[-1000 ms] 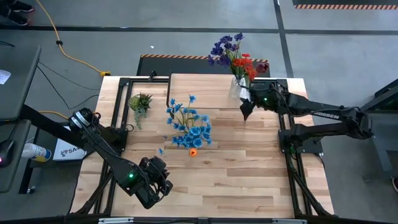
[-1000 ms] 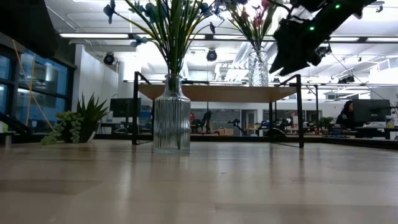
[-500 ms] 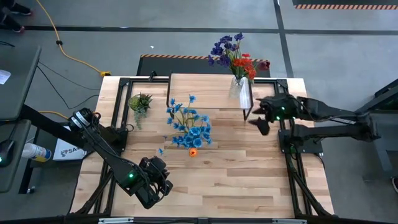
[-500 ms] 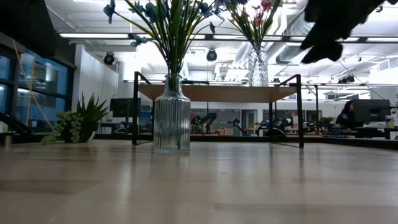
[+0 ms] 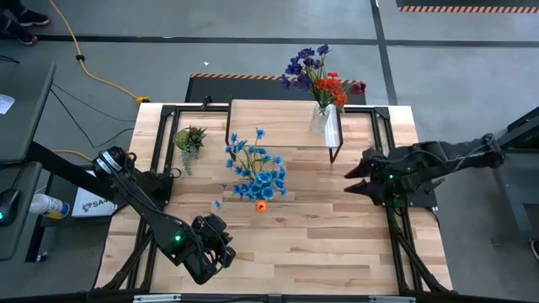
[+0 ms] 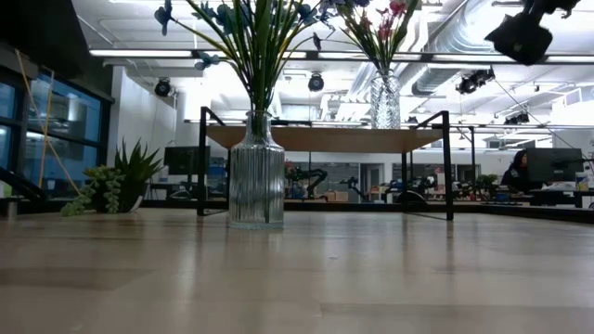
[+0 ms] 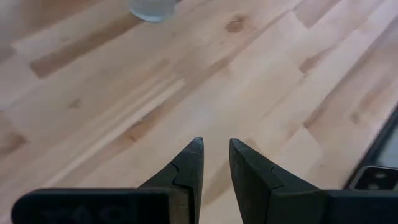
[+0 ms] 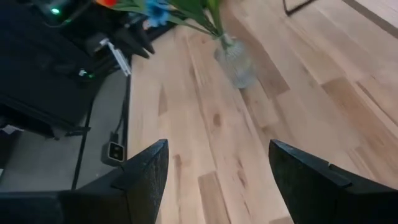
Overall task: Pick and place flowers into a vace then onto a shelf
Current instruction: Put the transparent flower vase on the shelf
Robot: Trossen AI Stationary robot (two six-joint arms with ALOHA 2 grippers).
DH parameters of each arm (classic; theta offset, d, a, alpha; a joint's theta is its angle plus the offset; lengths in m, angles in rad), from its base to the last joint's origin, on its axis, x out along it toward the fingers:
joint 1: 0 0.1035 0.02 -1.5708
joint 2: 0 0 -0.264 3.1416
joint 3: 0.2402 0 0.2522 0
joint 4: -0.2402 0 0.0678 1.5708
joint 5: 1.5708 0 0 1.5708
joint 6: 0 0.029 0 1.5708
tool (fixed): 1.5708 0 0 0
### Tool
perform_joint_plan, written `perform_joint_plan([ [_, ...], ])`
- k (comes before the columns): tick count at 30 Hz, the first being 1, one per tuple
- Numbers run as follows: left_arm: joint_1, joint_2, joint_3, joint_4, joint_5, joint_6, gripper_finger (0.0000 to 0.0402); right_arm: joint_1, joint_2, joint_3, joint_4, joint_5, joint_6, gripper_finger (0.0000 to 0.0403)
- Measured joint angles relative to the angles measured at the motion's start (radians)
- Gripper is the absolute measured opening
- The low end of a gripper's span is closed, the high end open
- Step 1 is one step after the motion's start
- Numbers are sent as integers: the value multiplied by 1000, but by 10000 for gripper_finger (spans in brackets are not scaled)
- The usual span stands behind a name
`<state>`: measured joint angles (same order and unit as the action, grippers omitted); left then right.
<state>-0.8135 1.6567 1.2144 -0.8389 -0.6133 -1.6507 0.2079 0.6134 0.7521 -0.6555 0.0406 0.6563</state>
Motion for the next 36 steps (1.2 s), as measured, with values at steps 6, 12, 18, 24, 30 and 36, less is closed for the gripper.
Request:
perform_joint_plan([
  [6, -13, 75, 1, 71, 6, -15, 113, 136, 3, 0, 21, 131, 34, 266],
  [12, -11, 163, 0, 85, -94, -48, 113, 227, 3, 0, 27, 231, 66, 266],
  [18, -11, 223, 0, 82, -191, -5, 113, 280, 3, 0, 32, 270, 89, 266],
  [24, 5, 241, 0, 79, -257, -2, 113, 307, 3, 0, 32, 310, 106, 266],
  [30, 51, 241, 0, 82, -212, 33, 113, 319, 3, 0, 32, 340, 107, 266],
  [36, 91, 241, 0, 86, -201, 52, 113, 319, 3, 0, 32, 337, 122, 266],
])
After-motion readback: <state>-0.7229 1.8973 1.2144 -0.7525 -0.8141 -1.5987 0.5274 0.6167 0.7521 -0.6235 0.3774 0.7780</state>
